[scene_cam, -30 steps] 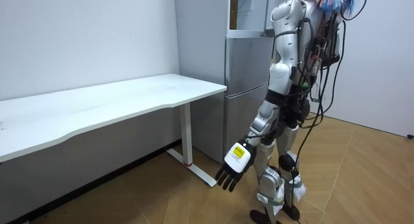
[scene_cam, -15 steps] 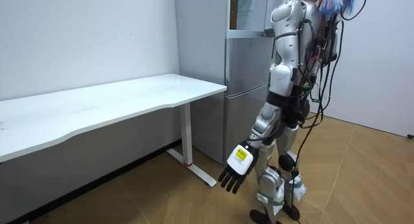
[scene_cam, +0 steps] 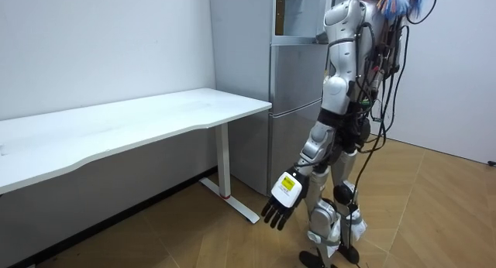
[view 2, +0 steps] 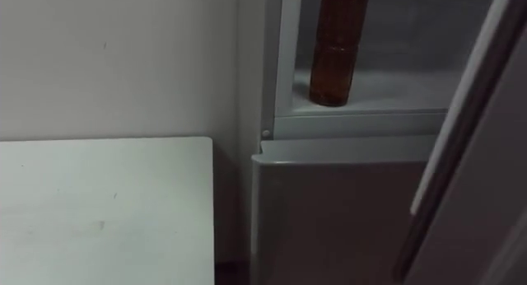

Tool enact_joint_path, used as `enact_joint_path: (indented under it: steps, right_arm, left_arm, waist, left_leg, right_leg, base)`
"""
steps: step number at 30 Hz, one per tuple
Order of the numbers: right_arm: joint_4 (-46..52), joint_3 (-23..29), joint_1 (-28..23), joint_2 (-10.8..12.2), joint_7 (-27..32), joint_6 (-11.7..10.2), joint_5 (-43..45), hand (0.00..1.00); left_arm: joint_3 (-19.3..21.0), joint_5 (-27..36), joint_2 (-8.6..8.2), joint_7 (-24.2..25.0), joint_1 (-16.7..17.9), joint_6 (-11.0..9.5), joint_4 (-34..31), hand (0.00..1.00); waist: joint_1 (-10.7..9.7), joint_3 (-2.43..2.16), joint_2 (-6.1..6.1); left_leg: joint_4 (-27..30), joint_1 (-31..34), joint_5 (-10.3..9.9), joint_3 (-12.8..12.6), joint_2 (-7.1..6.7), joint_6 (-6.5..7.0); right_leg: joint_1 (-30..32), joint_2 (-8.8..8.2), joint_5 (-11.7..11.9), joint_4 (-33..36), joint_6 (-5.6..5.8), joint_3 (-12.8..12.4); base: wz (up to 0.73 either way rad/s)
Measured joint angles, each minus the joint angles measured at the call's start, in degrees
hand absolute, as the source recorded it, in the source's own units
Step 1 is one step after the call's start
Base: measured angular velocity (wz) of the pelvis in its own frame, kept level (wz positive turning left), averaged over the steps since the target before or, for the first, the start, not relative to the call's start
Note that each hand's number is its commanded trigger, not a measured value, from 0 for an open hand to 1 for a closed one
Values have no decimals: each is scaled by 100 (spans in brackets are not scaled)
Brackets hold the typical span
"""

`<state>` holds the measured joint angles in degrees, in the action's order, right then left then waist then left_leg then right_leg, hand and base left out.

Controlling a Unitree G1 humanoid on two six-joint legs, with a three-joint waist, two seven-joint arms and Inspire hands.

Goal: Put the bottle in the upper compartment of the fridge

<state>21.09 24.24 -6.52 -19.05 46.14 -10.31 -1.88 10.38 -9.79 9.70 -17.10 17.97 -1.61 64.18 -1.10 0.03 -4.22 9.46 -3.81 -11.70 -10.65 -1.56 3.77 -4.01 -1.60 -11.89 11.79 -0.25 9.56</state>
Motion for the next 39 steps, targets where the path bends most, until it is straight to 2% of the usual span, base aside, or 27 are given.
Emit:
enact_joint_path:
  steps: [4, 10, 22, 29, 36, 39]
  right_arm:
    - [65, -292, 107, 0, -112, 0, -4, 0]
    - [178, -420, 128, -9, -217, -24, -4, 0]
    - [107, -998, 327, -92, -788, -25, 8, 0]
    - [-290, -1406, 573, -102, -1116, -2, -2, 0]
    - [-473, -1668, 815, -105, -1264, 45, 0, 0]
    - [-593, -1673, 816, -104, -1305, 43, 9, 0]
  left_arm:
    - [-8, -19, 1, -27, 0, 0, 76, 0]
    - [-11, -116, 1, -34, 10, -7, 229, 0]
    - [-385, -124, 31, -8, -51, -8, 274, 0]
    - [-490, -121, 29, 24, -160, 9, 275, 0]
    - [-502, -118, 31, 26, -181, 120, 272, 0]
    - [-497, -229, 36, 69, -187, 204, 267, 0]
  waist:
    - [23, 4, 19]
    - [141, 18, 18]
    - [189, 7, 39]
    - [316, 45, 31]
    - [325, 43, 31]
    - [323, 28, 48]
  left_leg:
    - [11, 4, 0, 18, 4, 0]
    - [18, -68, 0, 85, -5, 0]
    - [32, -33, 8, 147, -21, -4]
    - [-5, -22, 6, 153, -14, -7]
    - [21, 13, 5, 178, -8, -7]
    - [27, 8, 7, 193, -8, -7]
  right_leg:
    - [-9, -4, 8, 11, -9, 24]
    - [-115, -30, 8, -12, -10, 136]
    - [-120, -21, 11, -114, -7, 178]
    - [-172, -16, 12, -102, -7, 214]
    - [-167, -22, 25, -101, -13, 261]
    - [-181, -30, 34, -105, -13, 311]
  base:
    - [0]
    - [5]
    - [1]
    - [1]
    - [1]
    - [1]
